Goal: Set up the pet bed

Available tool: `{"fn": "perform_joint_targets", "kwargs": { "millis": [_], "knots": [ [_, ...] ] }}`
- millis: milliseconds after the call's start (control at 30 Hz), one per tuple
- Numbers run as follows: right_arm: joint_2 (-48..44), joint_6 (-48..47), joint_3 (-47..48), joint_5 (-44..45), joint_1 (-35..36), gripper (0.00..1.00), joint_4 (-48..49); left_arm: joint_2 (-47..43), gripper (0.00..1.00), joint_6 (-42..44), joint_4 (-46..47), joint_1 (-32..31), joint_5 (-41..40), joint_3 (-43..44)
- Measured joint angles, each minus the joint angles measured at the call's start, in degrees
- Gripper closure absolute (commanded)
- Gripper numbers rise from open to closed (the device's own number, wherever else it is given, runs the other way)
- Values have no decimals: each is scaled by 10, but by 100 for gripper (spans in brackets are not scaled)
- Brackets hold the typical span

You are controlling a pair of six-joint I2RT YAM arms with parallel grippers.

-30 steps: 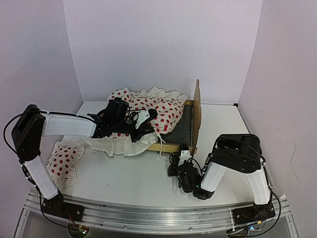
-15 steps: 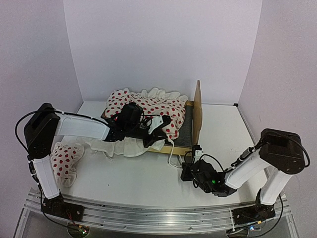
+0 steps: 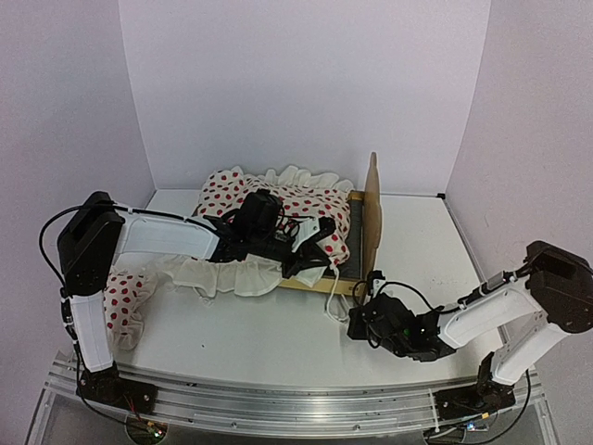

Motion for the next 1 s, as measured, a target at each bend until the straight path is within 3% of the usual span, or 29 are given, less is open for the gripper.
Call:
{"fn": "perform_joint_targets", "kwargs": {
  "millis": [100,233,433,733,1000],
  "knots": [
    [-17,-9,3,0,0,100,-24,6,58,-7,1,-7,14,10],
    [-50,-17,3,-1,0,100,-51,14,44,1,1,-15,27,29],
    [-103,-20,3,-16,-5,100,-107,7,40,59,-89,-16,47,33],
    [-255,-43,28,-73,-53,100,-306,-78,30,156,-196,-14,17,18],
    [-269,-72,95,-146,-55,100,-397,-102,42,181,-203,-14,8,-6]
  ]
}}
